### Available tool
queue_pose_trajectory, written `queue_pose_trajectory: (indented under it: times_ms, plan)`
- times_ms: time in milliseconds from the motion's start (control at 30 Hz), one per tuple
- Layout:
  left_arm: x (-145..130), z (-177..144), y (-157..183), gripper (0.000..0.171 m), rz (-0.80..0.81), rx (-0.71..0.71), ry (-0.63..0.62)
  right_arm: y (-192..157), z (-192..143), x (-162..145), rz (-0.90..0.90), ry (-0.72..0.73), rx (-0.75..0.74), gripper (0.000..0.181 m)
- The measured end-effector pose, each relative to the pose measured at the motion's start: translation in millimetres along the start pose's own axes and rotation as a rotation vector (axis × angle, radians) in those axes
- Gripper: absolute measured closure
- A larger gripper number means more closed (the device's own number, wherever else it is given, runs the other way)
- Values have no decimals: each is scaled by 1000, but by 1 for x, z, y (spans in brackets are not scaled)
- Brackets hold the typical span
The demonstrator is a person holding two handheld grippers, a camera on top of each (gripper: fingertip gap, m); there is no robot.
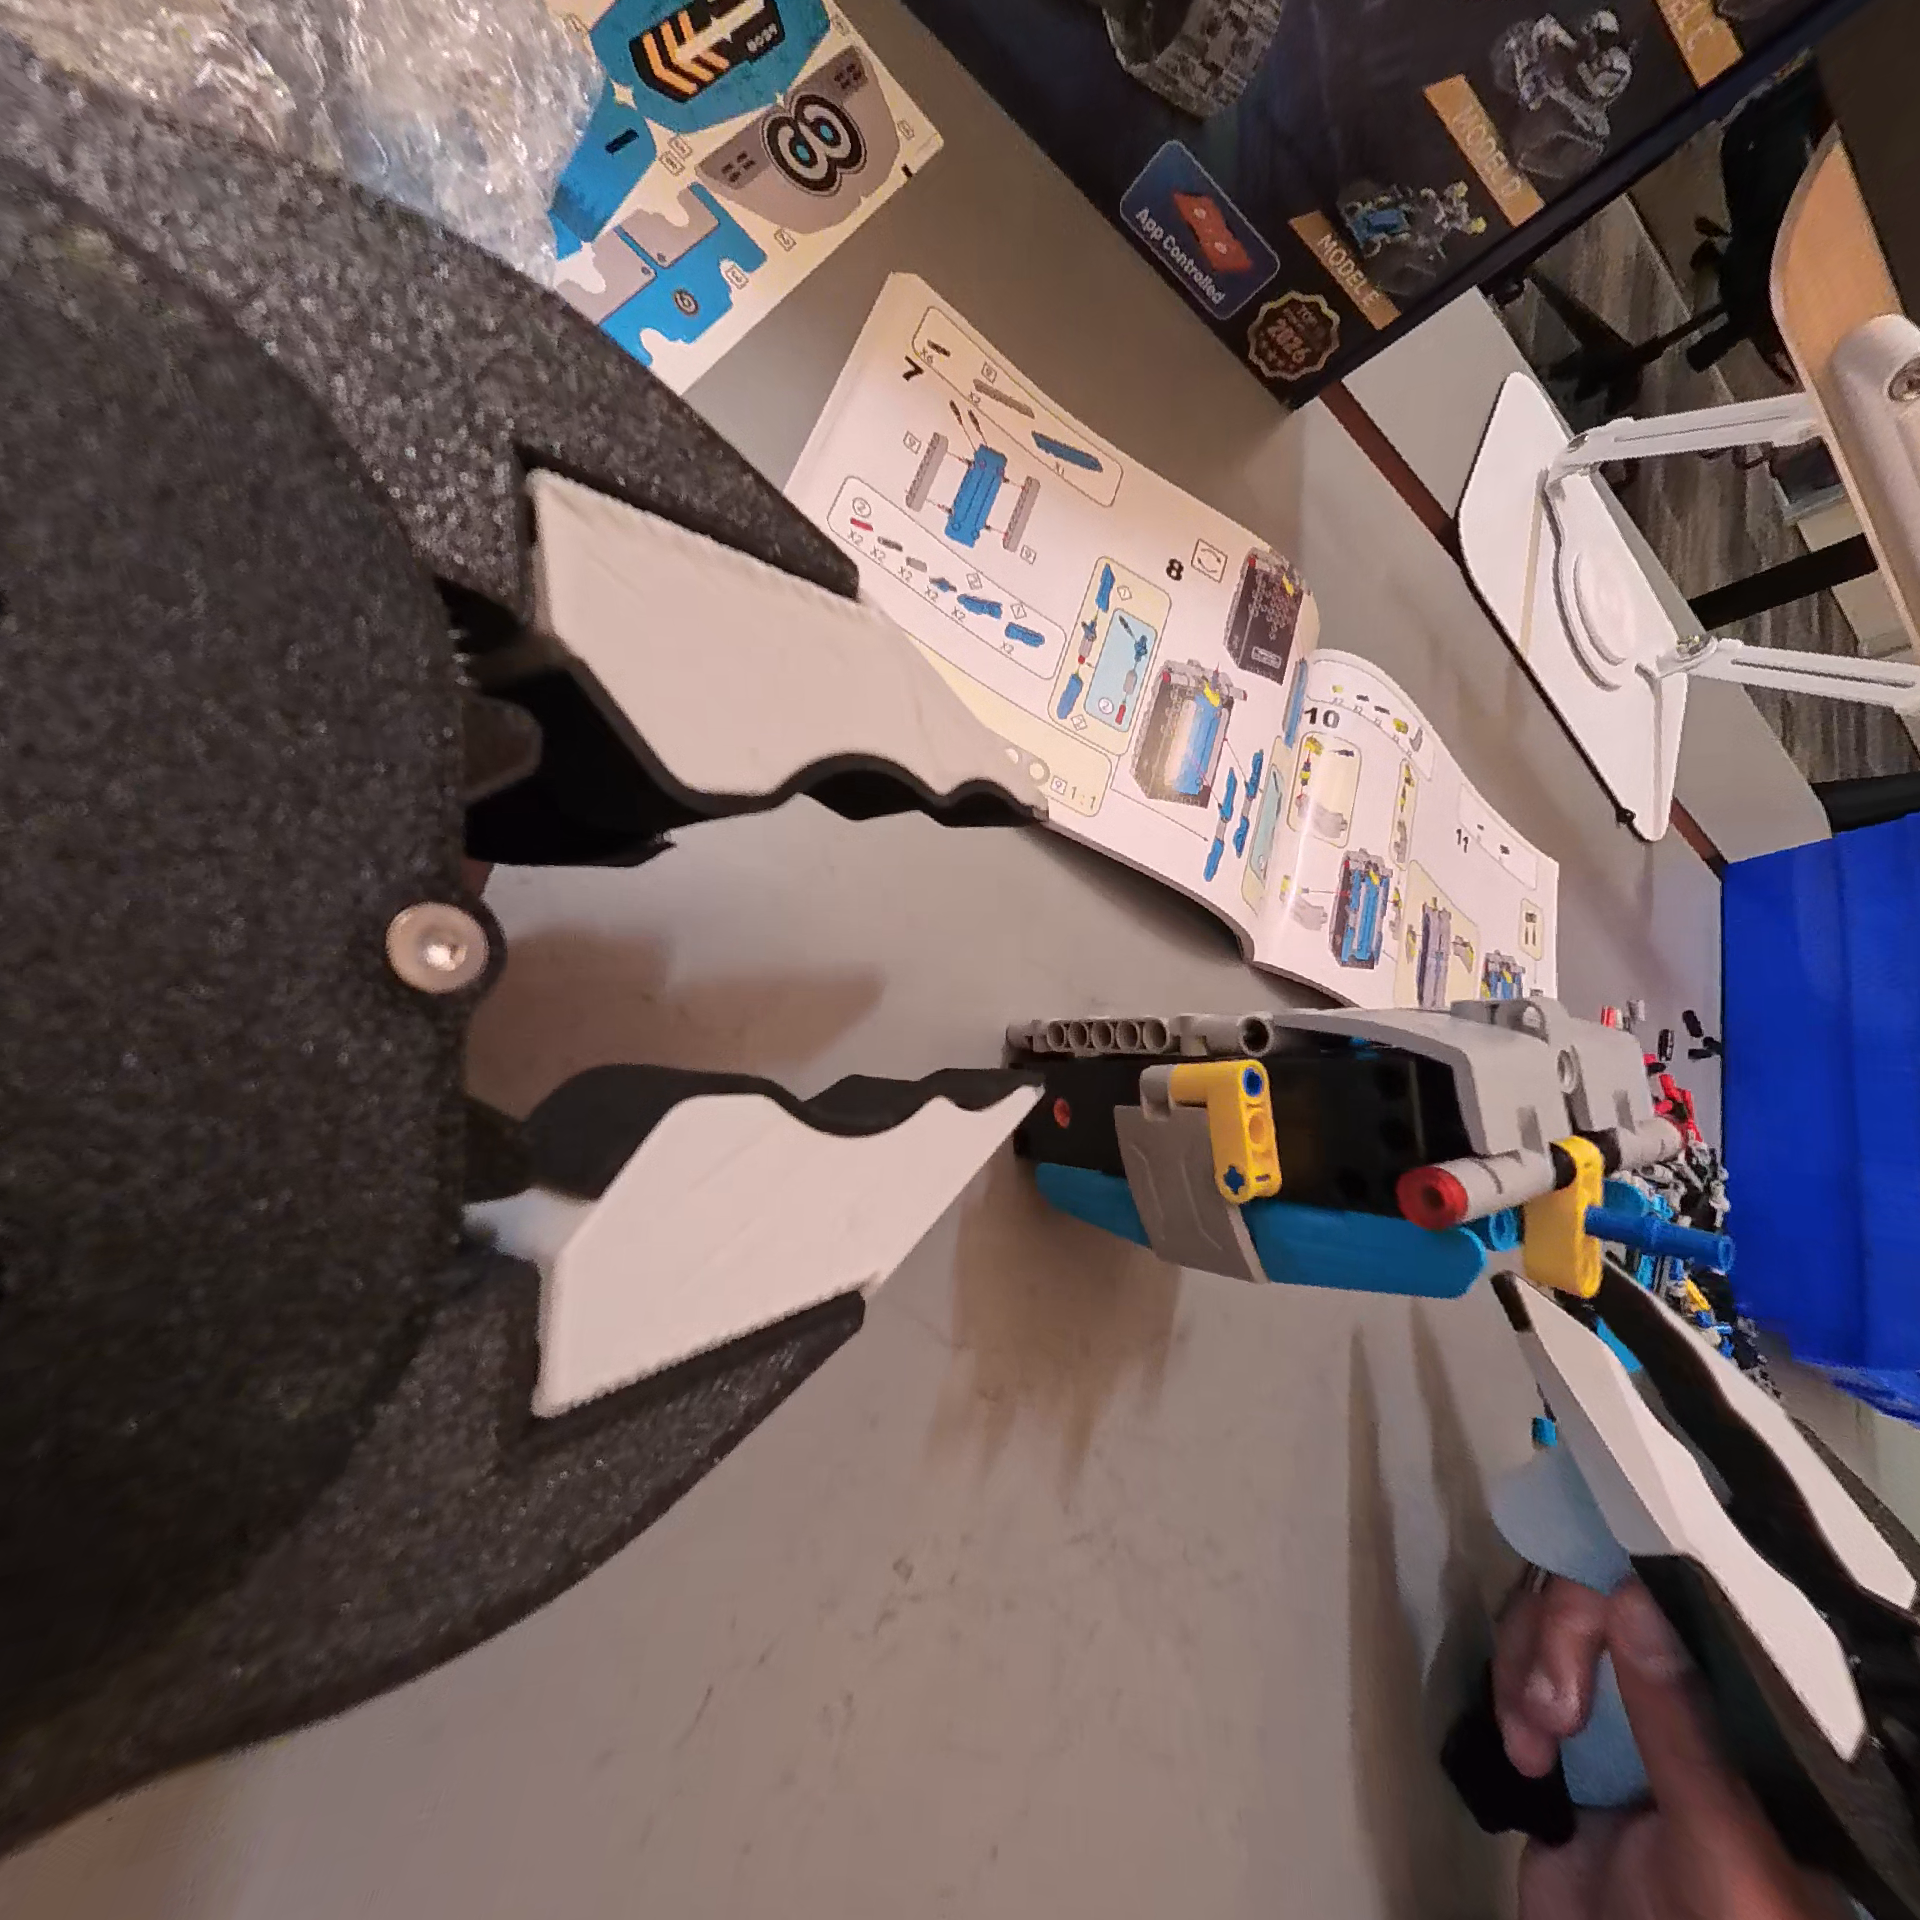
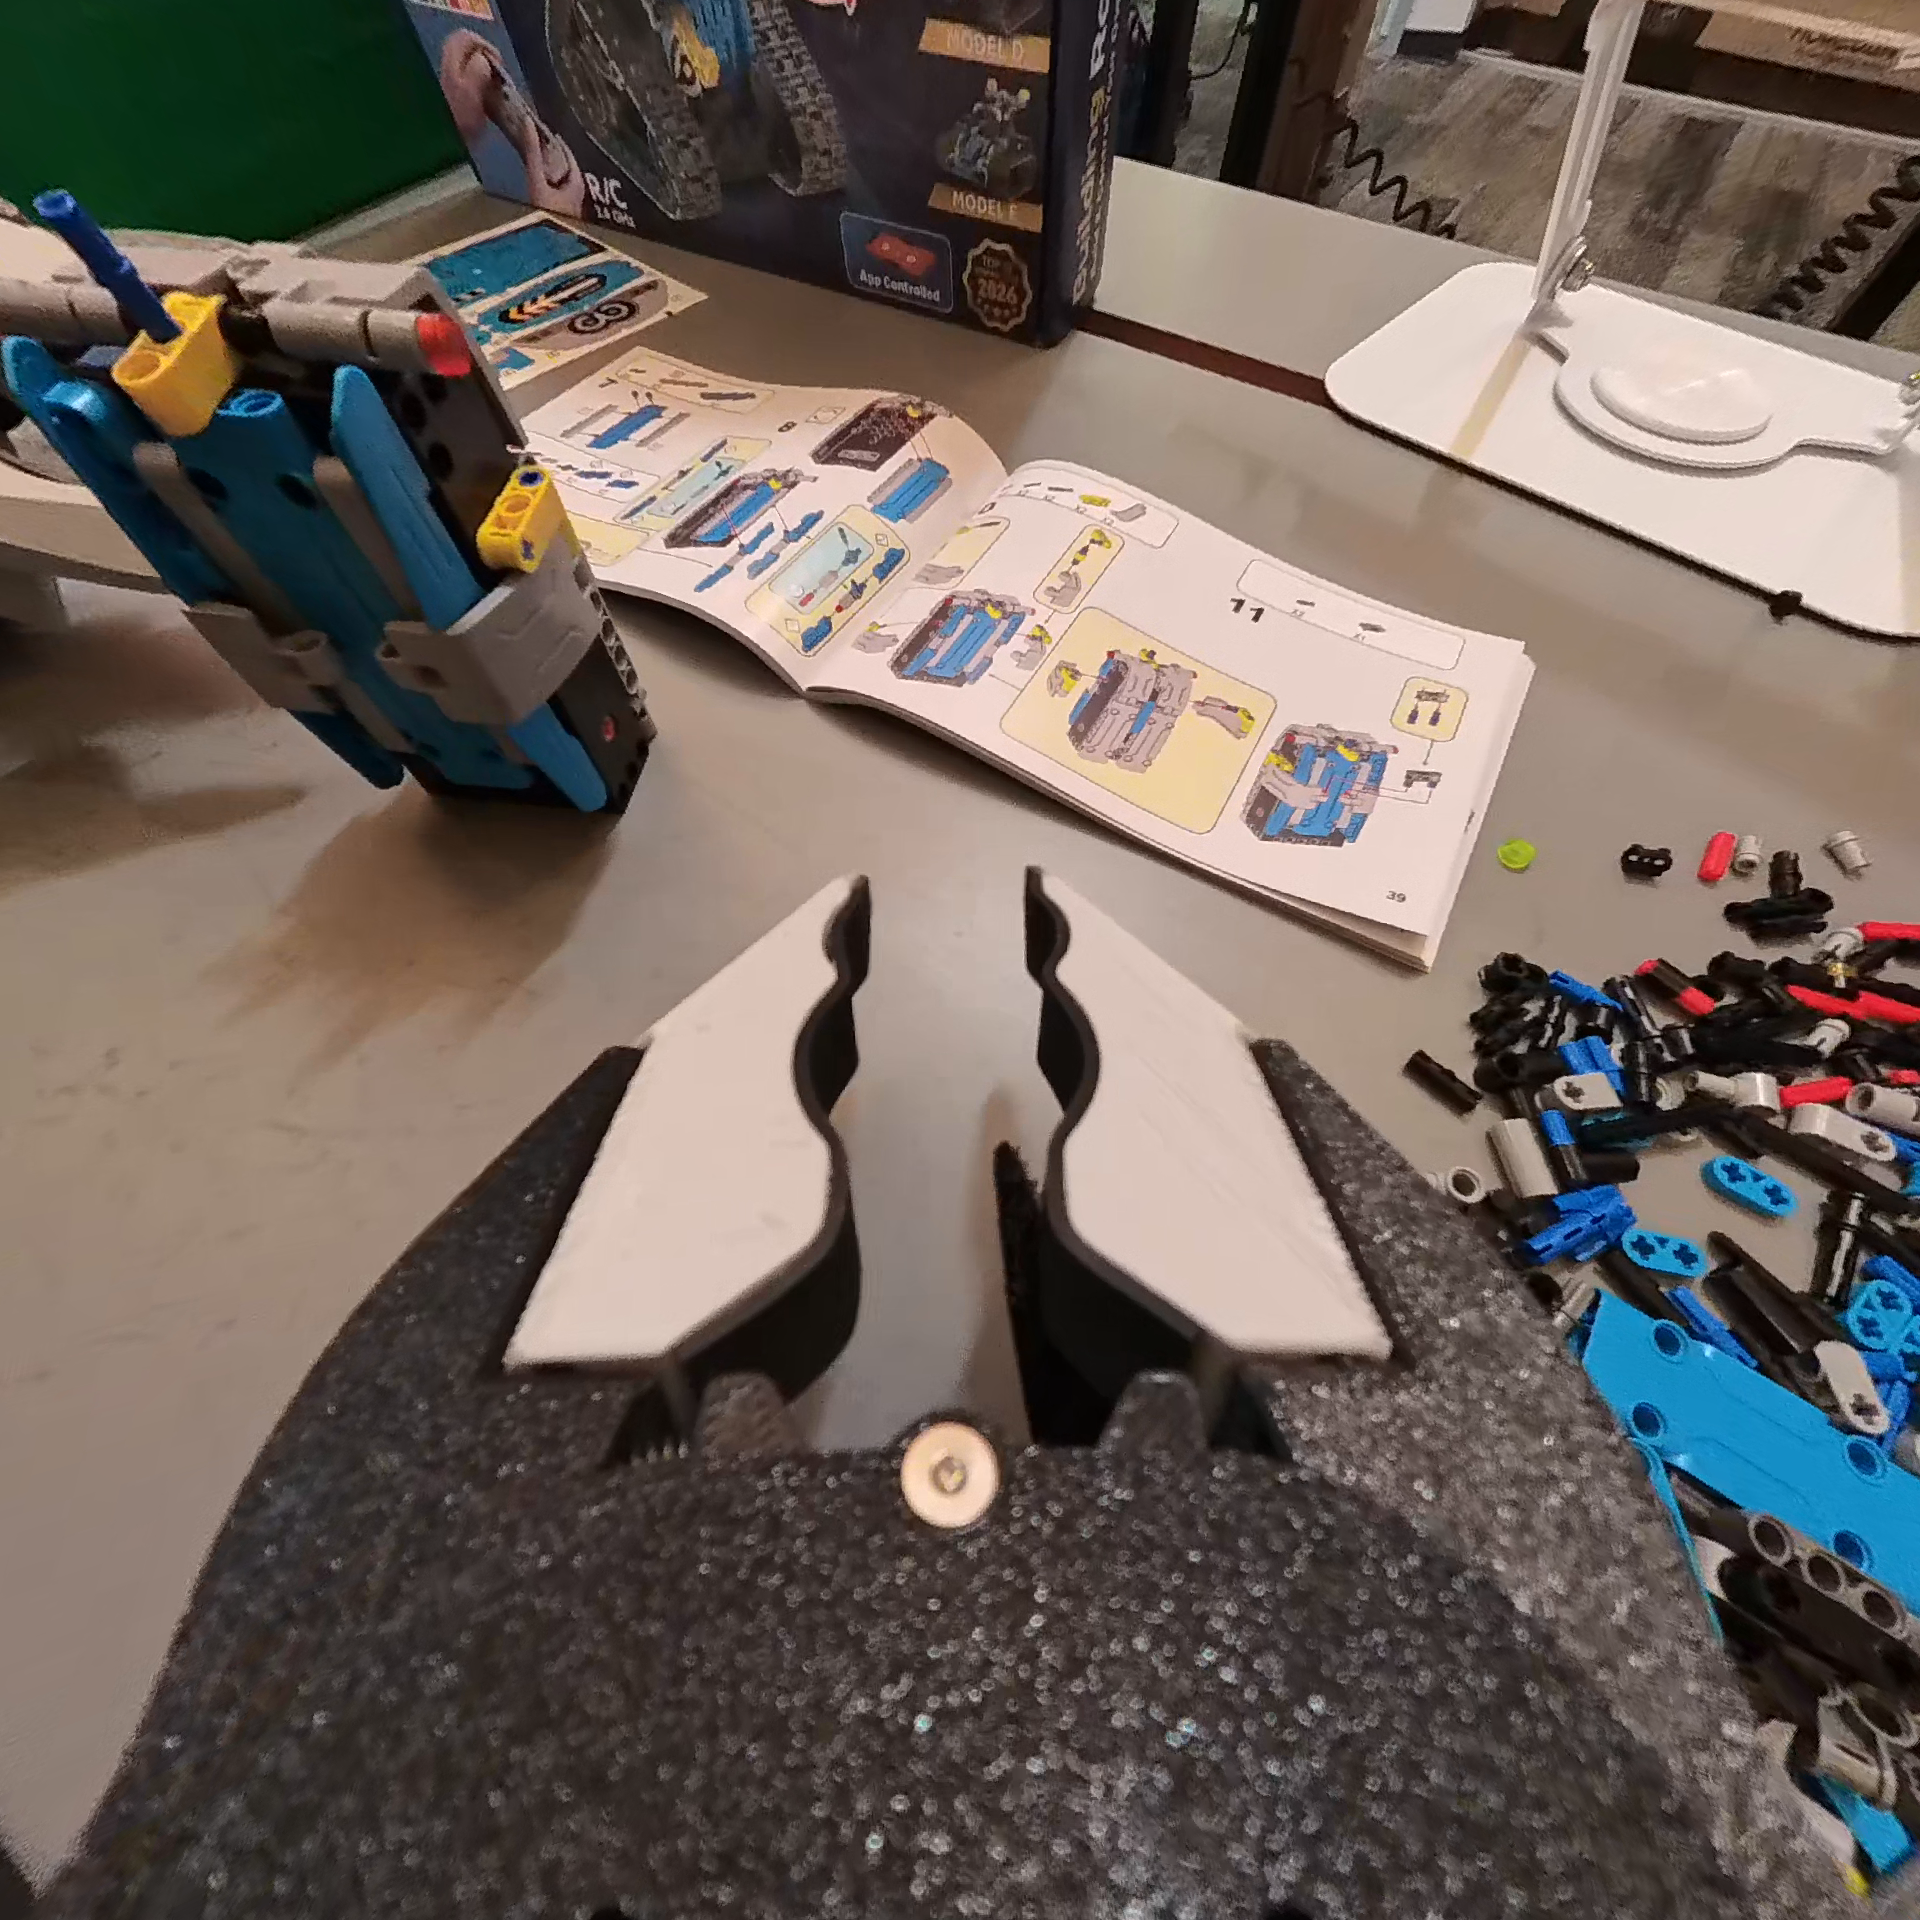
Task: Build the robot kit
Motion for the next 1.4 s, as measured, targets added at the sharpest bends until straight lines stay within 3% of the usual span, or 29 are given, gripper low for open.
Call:
queue_pose_trajectory:
  times_ms: [200,367,467,500,567,700,800,900,1100,1167,1233,1333,1400]
  plan:
    - [1,-2,-8,122,-57,8,18,1,-6,6,66,45,31,140]
    - [2,-6,-11,122,-72,13,38,22,-24,12,195,40,107,125]
    - [0,-5,-8,122,-46,30,20,53,-54,13,332,-79,164,124]
    - [0,-5,-7,122,-36,38,19,58,-69,16,374,-84,225,129]
    - [-1,-4,-6,122,-21,47,11,67,-103,25,406,-24,321,122]
    - [-1,-3,-6,122,-18,49,7,93,-137,26,417,-104,173,122]
    - [-1,-4,-7,122,-29,47,11,99,-147,38,371,-139,83,131]
    - [-1,-4,-7,122,-34,46,10,115,-134,39,377,-279,15,134]
    - [-2,-4,-6,121,-20,53,2,141,-77,49,370,-531,92,140]
    - [-3,-3,-5,121,-17,54,-2,158,-65,56,378,-521,71,151]
    - [-3,-3,-6,121,-20,54,-4,171,-52,60,370,-450,13,151]
    - [-3,-3,-7,121,-30,52,-2,175,-35,41,344,-424,-57,150]
    - [-3,-3,-7,121,-33,47,-3,171,-29,32,361,-421,-12,148]
Point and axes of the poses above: each gripper's, where its closed fingertips meet, z out along the fingers, x out of its top, y = z × x across the jaws, the point moved 2 cm from there along -z, back along the fingers, and after that the axes turned 15 degrees about -y, right-handed, at the moved point
